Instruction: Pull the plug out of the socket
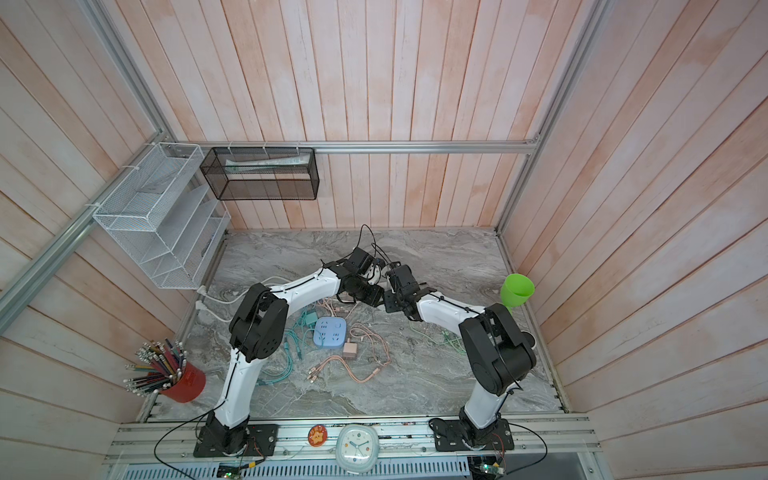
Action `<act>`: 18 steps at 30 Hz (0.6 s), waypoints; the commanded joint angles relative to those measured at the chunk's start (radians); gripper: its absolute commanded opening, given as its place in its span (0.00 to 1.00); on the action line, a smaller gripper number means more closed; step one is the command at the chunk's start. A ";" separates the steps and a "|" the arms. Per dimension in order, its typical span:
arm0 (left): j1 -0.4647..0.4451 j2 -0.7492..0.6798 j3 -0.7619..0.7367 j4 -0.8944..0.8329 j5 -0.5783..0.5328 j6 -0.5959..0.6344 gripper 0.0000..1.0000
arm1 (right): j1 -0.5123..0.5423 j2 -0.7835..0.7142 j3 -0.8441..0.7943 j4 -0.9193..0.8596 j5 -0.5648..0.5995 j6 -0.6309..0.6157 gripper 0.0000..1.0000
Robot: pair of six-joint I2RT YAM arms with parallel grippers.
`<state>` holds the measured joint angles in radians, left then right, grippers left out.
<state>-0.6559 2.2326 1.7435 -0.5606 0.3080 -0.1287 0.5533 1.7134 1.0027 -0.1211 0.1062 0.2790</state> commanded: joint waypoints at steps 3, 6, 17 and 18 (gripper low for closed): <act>0.007 -0.031 -0.007 0.043 -0.012 -0.023 0.61 | 0.009 -0.009 -0.023 -0.026 -0.076 -0.026 0.01; 0.009 -0.050 -0.006 0.041 -0.043 -0.019 0.63 | 0.006 -0.016 -0.031 -0.026 -0.076 -0.025 0.01; 0.035 -0.101 -0.073 0.083 -0.064 -0.033 0.59 | -0.014 -0.023 -0.042 -0.019 -0.091 -0.011 0.02; 0.038 -0.095 -0.069 0.078 -0.064 -0.029 0.59 | -0.015 -0.023 -0.042 -0.018 -0.092 -0.010 0.01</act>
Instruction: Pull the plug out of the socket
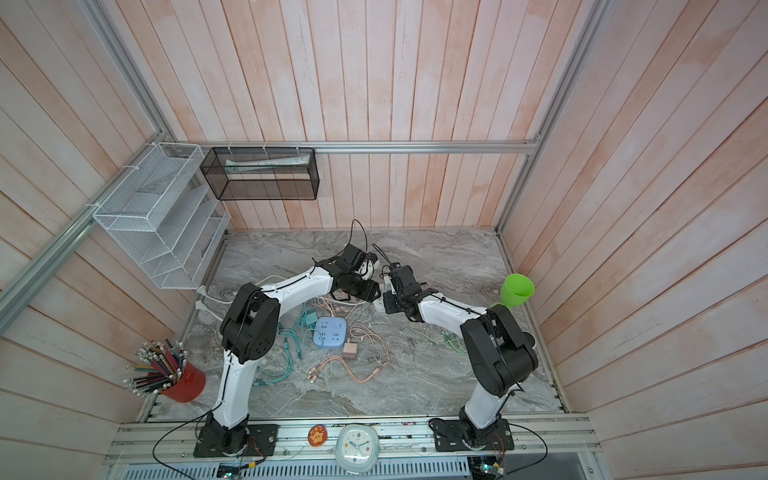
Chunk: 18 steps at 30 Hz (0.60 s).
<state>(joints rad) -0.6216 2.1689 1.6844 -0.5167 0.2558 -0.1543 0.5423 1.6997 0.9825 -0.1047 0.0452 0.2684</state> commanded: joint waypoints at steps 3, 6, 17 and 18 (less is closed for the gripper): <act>0.006 0.002 0.017 0.002 -0.002 -0.001 0.59 | -0.007 -0.012 -0.020 -0.035 -0.031 0.004 0.01; 0.006 0.020 0.015 0.000 0.015 -0.001 0.58 | -0.010 -0.015 -0.021 -0.035 -0.033 0.005 0.02; -0.003 0.100 0.051 -0.037 0.027 0.017 0.55 | -0.025 -0.034 -0.022 -0.035 -0.036 0.013 0.02; -0.003 0.108 0.057 -0.041 0.029 0.017 0.55 | -0.025 -0.032 -0.019 -0.036 -0.035 0.009 0.01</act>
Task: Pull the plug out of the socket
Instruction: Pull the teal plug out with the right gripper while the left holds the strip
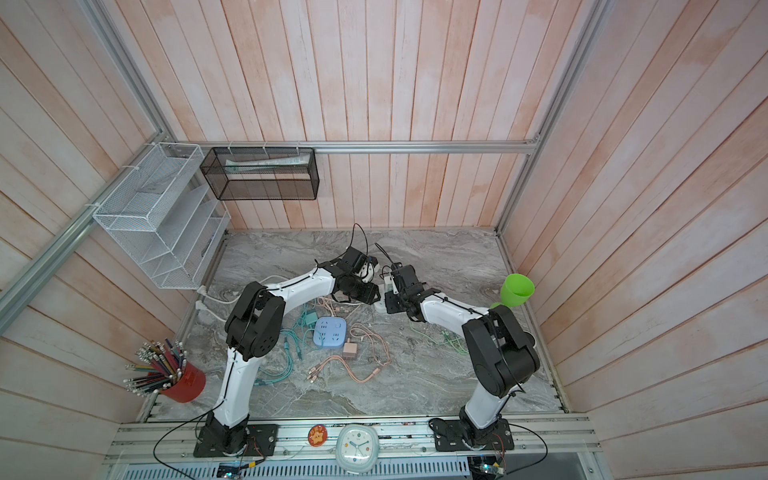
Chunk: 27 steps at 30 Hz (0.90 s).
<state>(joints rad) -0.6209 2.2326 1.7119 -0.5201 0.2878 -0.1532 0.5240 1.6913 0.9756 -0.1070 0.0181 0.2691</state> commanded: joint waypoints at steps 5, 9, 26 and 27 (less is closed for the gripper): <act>-0.016 0.081 0.057 -0.070 -0.038 0.028 0.54 | -0.002 -0.016 0.014 -0.057 0.018 -0.013 0.02; -0.028 0.103 0.068 -0.091 -0.041 0.037 0.52 | 0.010 -0.003 0.056 -0.090 0.059 -0.038 0.02; -0.056 0.179 0.141 -0.164 -0.062 0.042 0.51 | 0.105 0.080 0.147 -0.110 0.222 -0.029 0.00; -0.057 0.182 0.143 -0.167 -0.069 0.044 0.51 | 0.106 0.078 0.142 -0.104 0.210 -0.022 0.00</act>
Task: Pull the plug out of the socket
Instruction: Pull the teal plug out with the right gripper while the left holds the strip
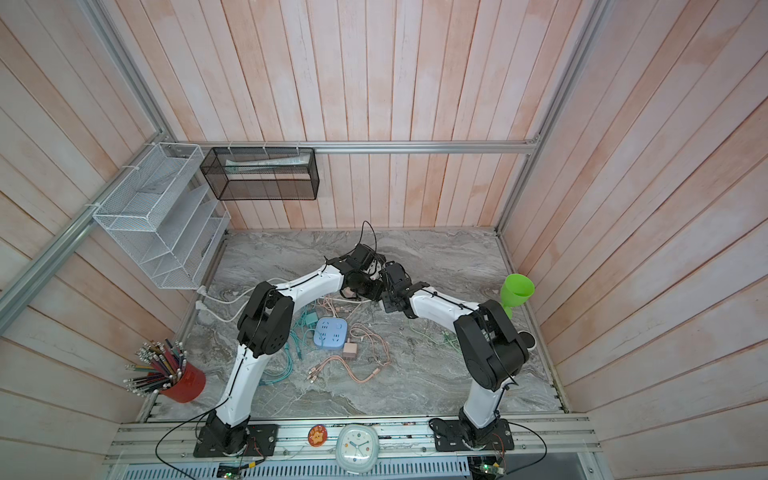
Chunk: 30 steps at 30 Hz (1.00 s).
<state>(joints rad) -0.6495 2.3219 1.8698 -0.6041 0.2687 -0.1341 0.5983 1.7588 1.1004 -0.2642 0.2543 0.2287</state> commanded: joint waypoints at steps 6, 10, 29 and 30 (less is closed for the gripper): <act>-0.032 0.092 -0.030 -0.096 -0.092 0.039 0.51 | -0.019 -0.059 -0.051 0.116 -0.125 0.067 0.00; -0.034 0.096 -0.028 -0.091 -0.090 0.033 0.51 | -0.042 -0.085 -0.059 0.101 -0.145 0.066 0.00; -0.035 0.107 -0.026 -0.096 -0.108 0.036 0.51 | 0.013 -0.039 0.023 0.024 -0.012 0.017 0.00; -0.035 0.108 -0.026 -0.095 -0.105 0.035 0.51 | 0.008 -0.044 0.024 0.024 -0.019 0.015 0.00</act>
<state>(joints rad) -0.6708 2.3264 1.8812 -0.6064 0.2310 -0.1230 0.5838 1.7210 1.0637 -0.2546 0.2390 0.2684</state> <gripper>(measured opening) 0.507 0.251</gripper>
